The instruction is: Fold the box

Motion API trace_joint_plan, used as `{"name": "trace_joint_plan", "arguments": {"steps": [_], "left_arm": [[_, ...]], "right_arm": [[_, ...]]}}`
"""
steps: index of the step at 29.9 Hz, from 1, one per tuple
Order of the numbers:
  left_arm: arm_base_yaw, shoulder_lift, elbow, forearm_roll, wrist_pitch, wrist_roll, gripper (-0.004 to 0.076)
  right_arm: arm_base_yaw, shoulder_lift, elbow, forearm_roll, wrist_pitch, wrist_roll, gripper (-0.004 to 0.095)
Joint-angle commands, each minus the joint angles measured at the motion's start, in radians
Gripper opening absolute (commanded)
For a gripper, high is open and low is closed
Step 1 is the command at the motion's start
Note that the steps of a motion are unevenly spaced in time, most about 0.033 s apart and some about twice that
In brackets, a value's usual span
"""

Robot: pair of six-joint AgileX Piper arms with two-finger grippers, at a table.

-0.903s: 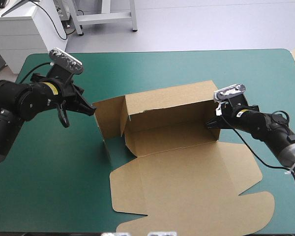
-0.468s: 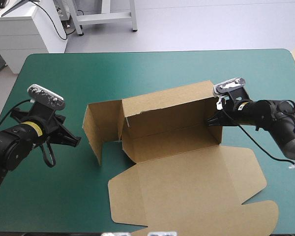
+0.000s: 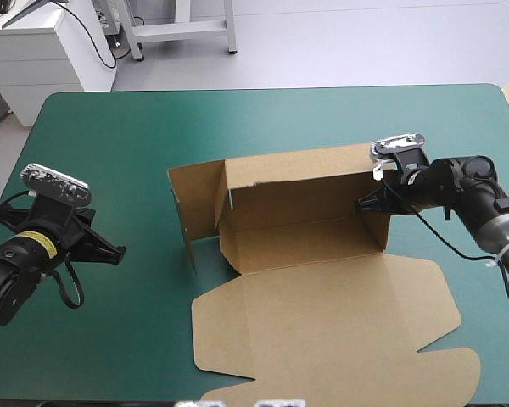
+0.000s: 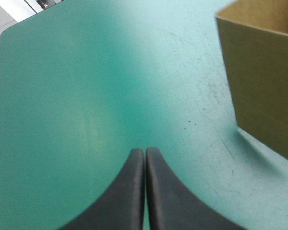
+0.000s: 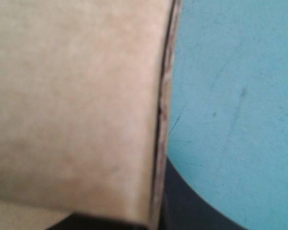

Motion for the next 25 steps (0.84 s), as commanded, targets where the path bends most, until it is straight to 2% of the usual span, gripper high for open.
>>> {"name": "trace_joint_plan", "arguments": {"steps": [1, 5, 11, 14, 16, 18, 20, 22, 25], "left_arm": [[0.000, -0.009, -0.024, 0.013, -0.085, -0.011, -0.0008], [0.000, -0.009, -0.024, 0.013, -0.119, -0.028, -0.0008], [0.000, -0.009, -0.024, 0.007, -0.117, -0.057, -0.0008], [0.000, -0.009, -0.024, 0.007, -0.117, -0.060, -0.0008], [0.000, -0.009, -0.024, 0.007, -0.110, -0.065, -0.0008], [0.000, -0.009, -0.024, 0.007, -0.108, -0.065, -0.0008], [0.000, -0.009, -0.024, 0.005, -0.108, -0.065, -0.0008], [0.000, -0.009, -0.024, 0.005, -0.104, -0.065, -0.0008], [0.000, -0.009, -0.024, 0.005, -0.101, -0.065, -0.0008]], "right_arm": [[-0.003, 0.045, -0.024, -0.004, -0.078, 0.023, -0.0016], [-0.003, 0.131, -0.067, -0.002, -0.103, 0.023, -0.0016], [-0.003, 0.246, -0.181, -0.002, -0.101, 0.021, -0.0007], [-0.003, 0.267, -0.230, -0.002, -0.096, 0.009, 0.0115], [-0.003, 0.269, -0.256, -0.002, -0.103, 0.007, 0.0260], [-0.003, 0.269, -0.297, -0.002, -0.093, -0.003, 0.0445], [-0.003, 0.269, -0.344, -0.005, -0.062, -0.011, 0.0575], [-0.003, 0.269, -0.407, -0.017, -0.013, -0.011, 0.0632], [-0.003, 0.269, -0.507, -0.029, 0.110, -0.011, 0.0629]]}}
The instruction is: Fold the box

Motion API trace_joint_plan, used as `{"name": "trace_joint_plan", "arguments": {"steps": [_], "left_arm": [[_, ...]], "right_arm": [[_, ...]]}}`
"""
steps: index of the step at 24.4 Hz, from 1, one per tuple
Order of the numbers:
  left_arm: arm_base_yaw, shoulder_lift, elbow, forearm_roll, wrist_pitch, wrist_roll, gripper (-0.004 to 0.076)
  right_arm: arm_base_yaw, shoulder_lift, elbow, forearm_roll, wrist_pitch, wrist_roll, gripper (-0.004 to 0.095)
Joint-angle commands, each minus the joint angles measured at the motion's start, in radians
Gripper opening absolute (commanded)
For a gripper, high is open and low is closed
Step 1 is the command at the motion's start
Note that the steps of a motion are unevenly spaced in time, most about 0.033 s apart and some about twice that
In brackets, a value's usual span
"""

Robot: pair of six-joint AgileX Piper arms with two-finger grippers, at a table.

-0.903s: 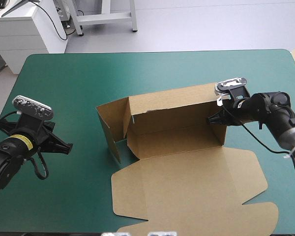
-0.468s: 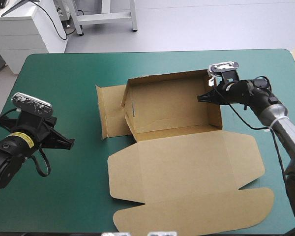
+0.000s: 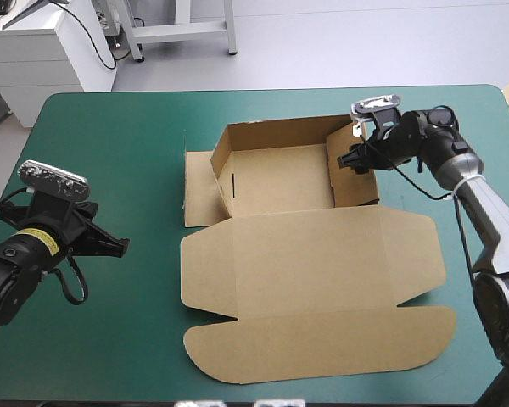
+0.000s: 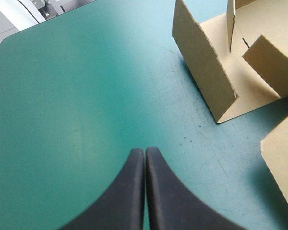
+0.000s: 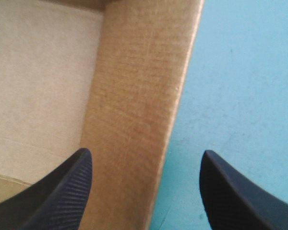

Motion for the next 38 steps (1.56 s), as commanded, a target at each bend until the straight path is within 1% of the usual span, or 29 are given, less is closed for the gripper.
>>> {"name": "trace_joint_plan", "arguments": {"steps": [1, 5, 7, 14, 19, 23, 26, 27, 29, 31, 32, 33, 36, 37, 38], "left_arm": [[0.000, -0.010, -0.024, 0.005, -0.051, -0.014, -0.0008], [0.000, -0.010, -0.024, 0.005, -0.051, -0.014, -0.0008], [0.000, -0.010, -0.024, 0.005, -0.051, -0.014, -0.0008], [0.000, -0.010, -0.024, 0.005, -0.053, -0.014, -0.0008], [0.000, -0.010, -0.024, 0.007, -0.057, -0.014, -0.0008], [0.000, -0.010, -0.024, 0.007, -0.057, -0.014, -0.0008], [0.000, -0.010, -0.024, 0.007, -0.057, -0.014, -0.0008], [0.000, -0.010, -0.024, 0.007, -0.057, -0.014, -0.0008], [0.000, -0.010, -0.024, 0.007, -0.057, -0.014, -0.0008], [0.000, -0.010, -0.024, 0.007, -0.057, -0.014, -0.0008], [0.000, -0.010, -0.024, 0.007, -0.057, -0.014, -0.0008], [0.000, -0.010, -0.024, 0.007, -0.059, -0.014, -0.0008], [0.000, -0.010, -0.024, 0.007, -0.061, -0.014, -0.0008], [0.000, -0.010, -0.024, 0.007, -0.061, -0.014, -0.0008], [0.000, -0.010, -0.024, 0.007, -0.061, -0.014, -0.0008]], "right_arm": [[-0.003, -0.053, -0.140, -0.019, 0.103, -0.011, 0.0629], [-0.003, -0.053, -0.249, -0.021, 0.237, -0.011, 0.0629], [-0.003, -0.053, -0.278, -0.021, 0.267, -0.015, 0.0628], [-0.003, -0.015, -0.283, -0.018, 0.305, -0.015, 0.0629], [-0.003, 0.114, -0.283, -0.012, 0.342, -0.015, 0.0629], [-0.003, 0.180, -0.284, -0.010, 0.344, -0.015, 0.0625], [-0.003, 0.190, -0.284, -0.006, 0.336, -0.017, 0.0622], [-0.003, 0.190, -0.285, -0.006, 0.329, -0.017, 0.0598], [-0.003, 0.190, -0.285, -0.006, 0.324, -0.017, 0.0489], [-0.003, 0.193, -0.285, -0.006, 0.330, -0.017, 0.0333], [-0.003, 0.193, -0.285, -0.006, 0.337, -0.017, 0.0239], [-0.003, 0.193, -0.285, -0.006, 0.339, -0.017, 0.0192], [-0.003, 0.193, -0.290, -0.006, 0.335, -0.017, 0.0010], [-0.003, 0.193, -0.296, -0.006, 0.331, -0.013, -0.0017], [-0.003, 0.193, -0.298, -0.006, 0.328, -0.013, -0.0019]]}}
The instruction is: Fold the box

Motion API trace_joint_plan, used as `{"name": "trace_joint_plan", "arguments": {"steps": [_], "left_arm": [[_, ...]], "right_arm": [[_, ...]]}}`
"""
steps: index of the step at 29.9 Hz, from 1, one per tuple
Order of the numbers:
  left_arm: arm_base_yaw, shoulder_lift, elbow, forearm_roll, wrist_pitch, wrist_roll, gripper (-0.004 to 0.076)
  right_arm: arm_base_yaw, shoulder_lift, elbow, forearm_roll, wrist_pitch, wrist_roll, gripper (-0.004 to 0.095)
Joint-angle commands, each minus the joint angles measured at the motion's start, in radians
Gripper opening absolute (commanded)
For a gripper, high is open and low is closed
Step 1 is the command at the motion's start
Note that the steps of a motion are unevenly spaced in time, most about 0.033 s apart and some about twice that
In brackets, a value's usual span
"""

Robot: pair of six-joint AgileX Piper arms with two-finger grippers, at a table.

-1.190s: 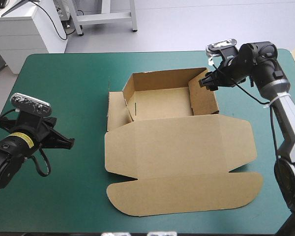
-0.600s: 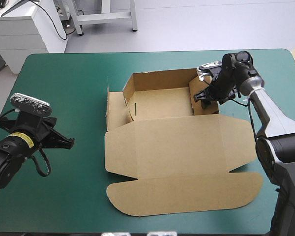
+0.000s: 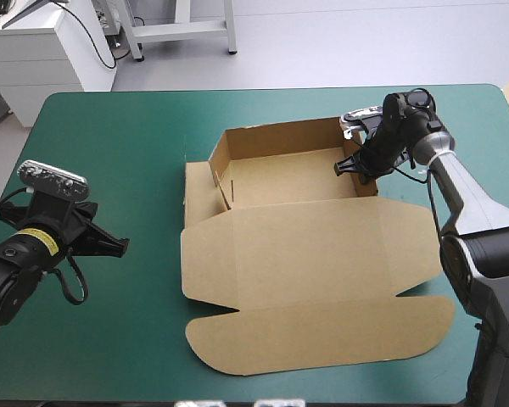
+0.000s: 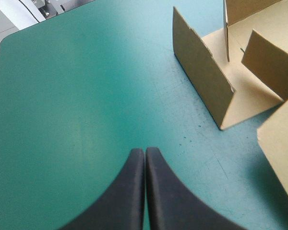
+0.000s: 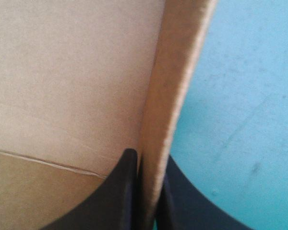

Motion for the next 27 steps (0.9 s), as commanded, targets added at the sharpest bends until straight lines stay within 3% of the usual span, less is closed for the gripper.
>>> {"name": "trace_joint_plan", "arguments": {"steps": [1, 18, 24, 27], "left_arm": [[0.000, -0.010, -0.024, 0.007, -0.061, -0.010, -0.0008], [0.000, -0.010, -0.024, 0.053, -0.061, -0.066, -0.0008], [0.000, -0.010, -0.018, 0.210, -0.051, -0.282, -0.0008], [0.000, -0.008, -0.016, 0.262, -0.054, -0.320, -0.0006]], "right_arm": [[-0.001, -0.053, -0.048, 0.009, -0.015, -0.008, -0.0021], [-0.038, -0.220, -0.214, 0.014, 0.023, -0.050, -0.0021], [-0.118, -0.295, -0.214, 0.132, 0.023, -0.101, -0.0021], [-0.164, -0.326, -0.214, 0.200, 0.023, -0.130, -0.0021]]}}
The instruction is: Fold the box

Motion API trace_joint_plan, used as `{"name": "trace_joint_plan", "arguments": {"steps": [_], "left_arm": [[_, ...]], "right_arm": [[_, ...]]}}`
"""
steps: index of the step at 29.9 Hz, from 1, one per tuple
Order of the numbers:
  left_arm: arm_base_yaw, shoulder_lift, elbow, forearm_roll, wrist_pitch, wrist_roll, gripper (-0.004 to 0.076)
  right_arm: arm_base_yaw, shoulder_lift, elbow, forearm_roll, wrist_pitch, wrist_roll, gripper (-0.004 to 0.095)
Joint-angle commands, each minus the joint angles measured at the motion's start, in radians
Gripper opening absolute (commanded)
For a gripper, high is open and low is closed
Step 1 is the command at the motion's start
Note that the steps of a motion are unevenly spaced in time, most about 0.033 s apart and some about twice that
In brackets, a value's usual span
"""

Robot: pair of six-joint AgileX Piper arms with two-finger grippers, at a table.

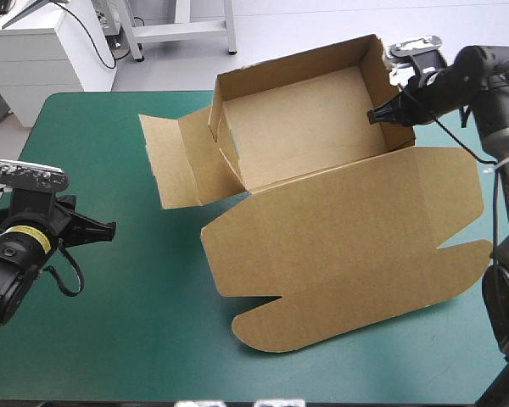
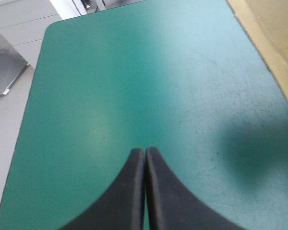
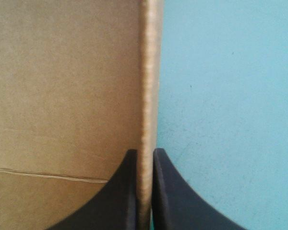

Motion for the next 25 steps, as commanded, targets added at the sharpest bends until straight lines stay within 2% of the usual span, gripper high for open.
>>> {"name": "trace_joint_plan", "arguments": {"steps": [1, 7, 11, 14, 17, 22, 25], "left_arm": [[0.000, -0.008, -0.024, 0.089, -0.057, -0.067, -0.0006], [0.050, 0.048, -0.024, 0.049, -0.135, -0.109, 0.0020], [0.163, 0.115, -0.024, -0.159, -0.258, -0.002, 0.0020], [0.258, 0.175, -0.024, -0.403, -0.341, 0.198, 0.0020], [0.354, 0.242, -0.024, -0.701, -0.359, 0.448, 0.0020], [0.500, 0.350, -0.024, -1.297, -0.257, 0.958, 0.0020], [0.545, 0.409, -0.024, -1.552, -0.163, 1.171, 0.0019]], "right_arm": [[-0.061, -0.093, -0.036, 0.101, -0.003, -0.033, -0.0021], [-0.117, -0.141, -0.026, 0.149, -0.003, -0.057, -0.0021], [-0.133, -0.163, -0.026, 0.159, -0.003, -0.059, -0.0021], [-0.134, -0.182, -0.026, 0.173, -0.003, -0.059, -0.0021], [-0.134, -0.192, -0.026, 0.192, -0.003, -0.065, -0.0021], [-0.134, -0.202, -0.026, 0.235, -0.003, -0.069, -0.0021], [-0.134, -0.202, -0.026, 0.273, -0.003, -0.079, -0.0021]]}}
